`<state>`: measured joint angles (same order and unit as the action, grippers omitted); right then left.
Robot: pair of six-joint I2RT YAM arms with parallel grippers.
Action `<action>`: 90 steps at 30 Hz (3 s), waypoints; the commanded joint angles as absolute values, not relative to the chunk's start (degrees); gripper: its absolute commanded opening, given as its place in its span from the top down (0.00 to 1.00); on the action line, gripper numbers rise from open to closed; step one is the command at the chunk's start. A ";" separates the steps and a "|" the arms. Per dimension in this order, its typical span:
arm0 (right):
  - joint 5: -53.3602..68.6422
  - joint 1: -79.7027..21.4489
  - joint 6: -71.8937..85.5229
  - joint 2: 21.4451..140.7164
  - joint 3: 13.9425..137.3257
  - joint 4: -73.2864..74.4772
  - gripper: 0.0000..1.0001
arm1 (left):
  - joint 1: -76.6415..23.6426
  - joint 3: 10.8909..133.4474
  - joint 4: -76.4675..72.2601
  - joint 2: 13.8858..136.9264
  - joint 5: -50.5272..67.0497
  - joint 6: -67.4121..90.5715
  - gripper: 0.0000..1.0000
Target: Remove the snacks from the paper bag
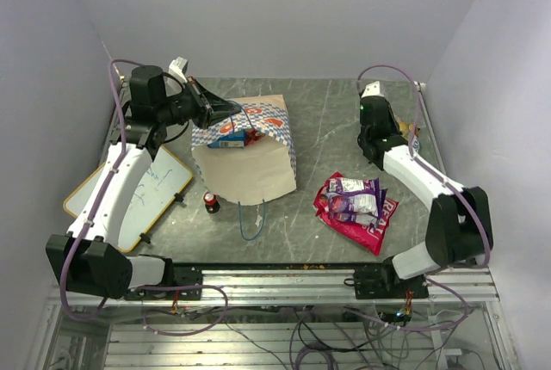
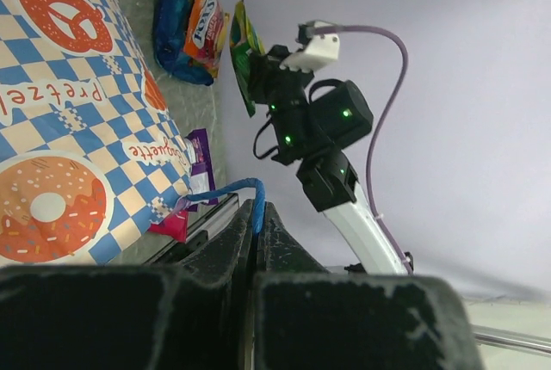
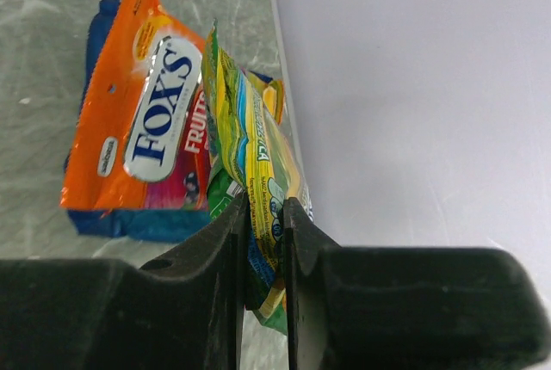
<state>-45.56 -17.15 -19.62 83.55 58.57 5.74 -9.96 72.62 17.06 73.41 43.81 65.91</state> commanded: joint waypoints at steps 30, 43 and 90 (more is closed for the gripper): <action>-36.13 -11.38 -21.71 106.21 57.86 -19.22 0.88 | -10.66 78.63 14.92 80.51 48.05 65.16 0.93; -21.00 -13.81 -5.22 84.33 70.52 9.56 0.16 | -11.69 74.44 14.23 75.89 47.67 65.66 0.93; -8.32 -56.43 -49.64 118.40 62.90 -51.60 0.26 | -11.69 83.47 24.81 77.69 49.14 62.87 0.93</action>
<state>-10.98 -58.92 -45.23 111.63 59.07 -42.87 -11.38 78.54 22.41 76.60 46.96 64.23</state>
